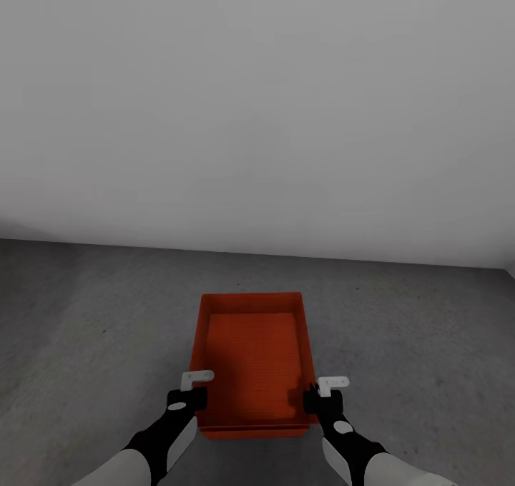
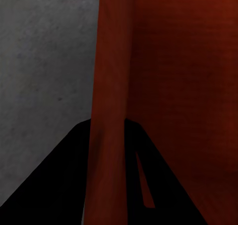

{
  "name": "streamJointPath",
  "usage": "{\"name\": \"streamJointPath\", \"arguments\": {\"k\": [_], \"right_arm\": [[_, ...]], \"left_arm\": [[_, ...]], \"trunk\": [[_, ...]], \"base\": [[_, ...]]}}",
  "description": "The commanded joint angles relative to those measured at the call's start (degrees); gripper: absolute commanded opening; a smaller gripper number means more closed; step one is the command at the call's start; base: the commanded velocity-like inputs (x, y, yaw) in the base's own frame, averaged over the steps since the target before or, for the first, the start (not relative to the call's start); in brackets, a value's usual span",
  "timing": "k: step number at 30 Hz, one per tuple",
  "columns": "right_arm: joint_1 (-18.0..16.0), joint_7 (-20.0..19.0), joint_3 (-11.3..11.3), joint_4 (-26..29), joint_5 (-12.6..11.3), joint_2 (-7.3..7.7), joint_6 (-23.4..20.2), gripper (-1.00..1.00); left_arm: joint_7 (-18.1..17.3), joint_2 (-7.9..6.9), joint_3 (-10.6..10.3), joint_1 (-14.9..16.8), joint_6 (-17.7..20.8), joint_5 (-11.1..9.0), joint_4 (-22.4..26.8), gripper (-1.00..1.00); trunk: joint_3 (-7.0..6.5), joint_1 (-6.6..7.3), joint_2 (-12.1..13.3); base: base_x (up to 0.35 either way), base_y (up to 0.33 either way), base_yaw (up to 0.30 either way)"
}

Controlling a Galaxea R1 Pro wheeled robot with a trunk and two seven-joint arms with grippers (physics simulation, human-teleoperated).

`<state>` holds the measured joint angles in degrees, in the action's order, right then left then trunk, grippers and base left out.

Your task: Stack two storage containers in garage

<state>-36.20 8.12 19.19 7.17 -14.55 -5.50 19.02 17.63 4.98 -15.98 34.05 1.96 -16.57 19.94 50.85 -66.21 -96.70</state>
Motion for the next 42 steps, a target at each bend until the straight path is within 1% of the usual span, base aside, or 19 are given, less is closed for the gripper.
{"name": "streamJointPath", "arguments": {"k": [1, 17, 25, 42], "right_arm": [[-0.01, 0.06, -0.65, -0.96, -0.92, 0.58, 0.32, -1.00], [-0.01, 0.06, -0.65, -0.96, -0.92, 0.58, 0.32, -1.00], [-0.01, 0.06, -0.65, -0.95, -0.92, 0.58, 0.32, -1.00], [-0.01, 0.06, -0.65, -0.95, -0.92, 0.58, 0.32, -1.00]], "left_arm": [[0.66, -0.22, 2.97, 0.08, 0.24, 0.66, 0.28, -1.00], [0.66, -0.15, 2.97, 0.10, 0.24, 0.66, 0.28, -1.00], [0.69, -0.15, 2.97, 0.12, 0.24, 0.66, 0.28, -1.00], [0.71, -0.15, 2.97, 0.12, 0.24, 0.66, 0.36, -1.00]], "trunk": [[0.04, 0.01, -0.02], [0.04, 0.01, -0.02], [0.04, 0.01, -0.02], [0.04, 0.01, -0.02]], "base": [[0.000, 0.000, 0.000], [0.000, 0.000, 0.000], [0.000, -0.095, 0.000], [0.000, -0.005, 0.000]]}}
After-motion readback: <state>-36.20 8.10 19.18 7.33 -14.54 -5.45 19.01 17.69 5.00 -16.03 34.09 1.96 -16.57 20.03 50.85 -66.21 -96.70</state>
